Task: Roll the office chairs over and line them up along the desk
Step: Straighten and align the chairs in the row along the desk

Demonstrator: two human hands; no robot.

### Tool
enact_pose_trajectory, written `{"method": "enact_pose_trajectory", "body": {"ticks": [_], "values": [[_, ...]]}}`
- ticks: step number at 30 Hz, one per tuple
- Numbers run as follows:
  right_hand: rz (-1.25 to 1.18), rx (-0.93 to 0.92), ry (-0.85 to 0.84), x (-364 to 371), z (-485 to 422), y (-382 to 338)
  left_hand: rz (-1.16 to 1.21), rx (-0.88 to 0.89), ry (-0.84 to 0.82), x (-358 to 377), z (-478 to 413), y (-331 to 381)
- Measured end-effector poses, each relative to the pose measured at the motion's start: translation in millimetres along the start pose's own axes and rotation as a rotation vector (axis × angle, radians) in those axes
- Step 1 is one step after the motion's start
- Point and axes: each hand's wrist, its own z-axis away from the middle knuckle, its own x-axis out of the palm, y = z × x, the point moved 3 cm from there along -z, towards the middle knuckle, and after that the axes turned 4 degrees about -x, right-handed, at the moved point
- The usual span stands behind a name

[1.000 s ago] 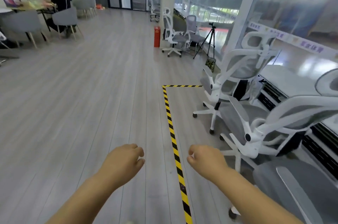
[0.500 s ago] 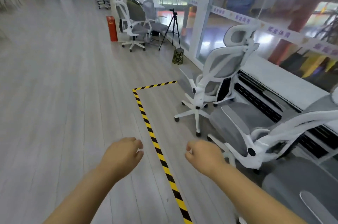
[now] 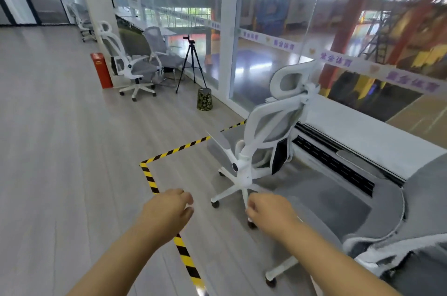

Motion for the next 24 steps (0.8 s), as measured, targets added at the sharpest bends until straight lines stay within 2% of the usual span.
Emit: {"method": "enact_pose_trajectory", "body": {"ticks": [10, 18, 21, 24], "values": [[0.011, 0.095, 0.136, -47, -160, 49, 0.026, 0.207, 0.019, 6, -207, -16], [-0.032, 0.353, 0.225, -80, -259, 93, 0.046, 0.504, 0.045, 0, -382, 0], [-0.023, 0.429, 0.285, -89, -284, 104, -0.030, 0.692, 0.058, -7, -438, 22], [-0.008, 0.515, 0.301, -94, -299, 118, -0.031, 0.777, 0.061, 1, -481, 52]]}}
